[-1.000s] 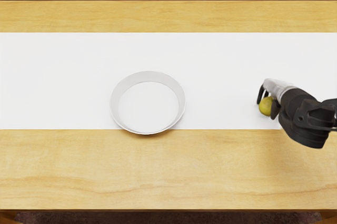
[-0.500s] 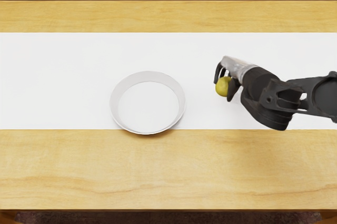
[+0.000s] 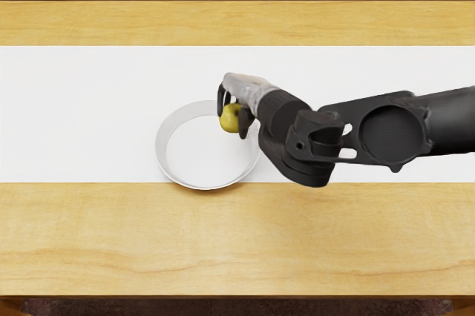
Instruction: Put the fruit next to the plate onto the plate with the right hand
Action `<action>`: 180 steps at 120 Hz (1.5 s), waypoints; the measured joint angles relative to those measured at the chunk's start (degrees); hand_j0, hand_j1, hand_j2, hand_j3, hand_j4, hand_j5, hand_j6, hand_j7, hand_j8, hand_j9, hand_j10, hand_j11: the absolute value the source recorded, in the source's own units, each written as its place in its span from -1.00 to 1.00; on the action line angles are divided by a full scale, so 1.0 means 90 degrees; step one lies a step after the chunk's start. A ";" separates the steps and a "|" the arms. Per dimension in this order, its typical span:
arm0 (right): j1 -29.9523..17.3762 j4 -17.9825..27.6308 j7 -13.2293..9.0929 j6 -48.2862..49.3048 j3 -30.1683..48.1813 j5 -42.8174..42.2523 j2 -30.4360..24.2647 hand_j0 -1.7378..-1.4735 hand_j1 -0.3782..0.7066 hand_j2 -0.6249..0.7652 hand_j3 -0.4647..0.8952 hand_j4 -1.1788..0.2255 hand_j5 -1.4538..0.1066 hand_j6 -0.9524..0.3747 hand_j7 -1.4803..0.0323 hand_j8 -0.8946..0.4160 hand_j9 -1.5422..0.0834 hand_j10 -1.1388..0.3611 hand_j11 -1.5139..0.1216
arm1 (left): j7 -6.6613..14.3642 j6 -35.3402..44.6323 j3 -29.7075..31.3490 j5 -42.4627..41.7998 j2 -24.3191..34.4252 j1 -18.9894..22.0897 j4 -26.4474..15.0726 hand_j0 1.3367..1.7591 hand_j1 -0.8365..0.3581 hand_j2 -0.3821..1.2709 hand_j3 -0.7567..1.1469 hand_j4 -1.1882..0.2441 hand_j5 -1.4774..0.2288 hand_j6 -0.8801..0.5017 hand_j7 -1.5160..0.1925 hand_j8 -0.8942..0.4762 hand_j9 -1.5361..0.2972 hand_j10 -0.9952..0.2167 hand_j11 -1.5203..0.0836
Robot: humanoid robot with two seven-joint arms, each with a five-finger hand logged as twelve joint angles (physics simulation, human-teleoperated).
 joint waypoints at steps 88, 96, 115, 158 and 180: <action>-0.0730 -0.0847 -0.0005 -0.0233 0.0026 -0.0019 0.0638 -0.40 -0.40 0.22 -0.32 0.16 0.22 0.10 0.31 0.02 0.27 0.04 0.22 | 0.0000 0.0000 0.0000 0.0000 0.0000 0.0000 0.0001 0.52 0.98 -0.54 -0.21 0.66 0.73 0.27 0.77 0.31 0.68 0.64 0.90; -0.0733 -0.0863 -0.0005 -0.0198 0.0237 -0.0012 0.0535 -0.40 -0.53 0.13 -0.32 0.29 0.38 0.18 0.48 0.11 0.43 0.16 0.39 | 0.0000 0.0000 -0.0001 0.0000 0.0000 0.0000 0.0000 0.52 0.98 -0.54 -0.21 0.66 0.73 0.27 0.77 0.31 0.68 0.64 0.90; -0.0938 -0.0622 -0.0005 0.1205 0.1509 0.0026 -0.0323 -0.40 -0.72 0.00 -0.32 0.48 0.62 0.30 0.71 0.22 0.66 0.33 0.61 | 0.0000 0.0000 -0.0001 0.0000 0.0000 0.0000 0.0000 0.52 0.98 -0.54 -0.21 0.66 0.73 0.27 0.77 0.31 0.68 0.64 0.90; -0.2378 -0.0385 0.1364 0.5776 0.4200 0.0276 -0.3033 -0.40 -0.86 -0.09 -0.32 0.61 0.78 0.37 0.87 0.30 0.82 0.45 0.77 | 0.0000 0.0000 0.0000 0.0000 0.0000 0.0000 0.0003 0.52 0.98 -0.54 -0.21 0.66 0.73 0.27 0.77 0.31 0.68 0.64 0.90; -0.2679 -0.0585 0.2694 0.6924 0.4435 0.0453 -0.4183 -0.40 -0.87 -0.10 -0.32 0.63 0.80 0.38 0.90 0.31 0.84 0.47 0.79 | 0.0000 0.0000 -0.0006 -0.0002 0.0000 -0.0087 -0.0002 0.52 0.98 -0.54 -0.21 0.66 0.73 0.27 0.77 0.31 0.68 0.64 0.90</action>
